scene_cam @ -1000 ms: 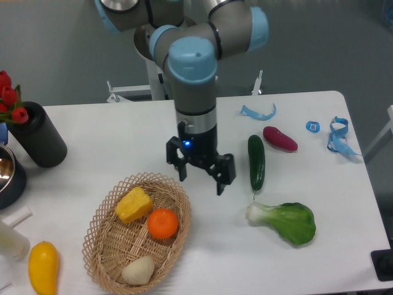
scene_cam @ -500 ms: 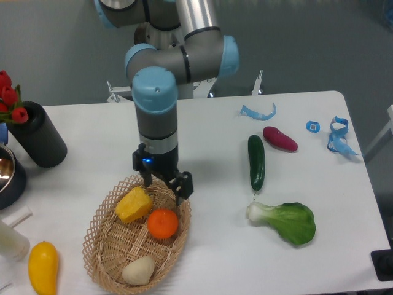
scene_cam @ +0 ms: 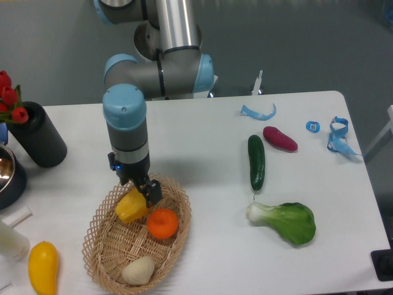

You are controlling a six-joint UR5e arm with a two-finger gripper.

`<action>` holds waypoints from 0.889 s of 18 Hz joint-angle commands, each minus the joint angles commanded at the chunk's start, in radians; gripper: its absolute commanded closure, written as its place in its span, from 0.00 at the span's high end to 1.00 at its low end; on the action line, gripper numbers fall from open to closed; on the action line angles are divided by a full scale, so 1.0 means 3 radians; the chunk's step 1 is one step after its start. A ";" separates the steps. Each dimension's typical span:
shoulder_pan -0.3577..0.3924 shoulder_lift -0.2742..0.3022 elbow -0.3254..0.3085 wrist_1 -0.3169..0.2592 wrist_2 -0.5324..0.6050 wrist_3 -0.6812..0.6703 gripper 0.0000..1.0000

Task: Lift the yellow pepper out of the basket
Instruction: 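Lower the gripper onto the yellow bell pepper in the basket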

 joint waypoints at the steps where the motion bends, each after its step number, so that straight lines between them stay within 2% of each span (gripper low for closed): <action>1: -0.0016 -0.0026 0.0000 0.0000 0.0000 0.0000 1.00; 16: -0.0026 -0.0164 0.0031 0.0015 0.0025 -0.0107 1.00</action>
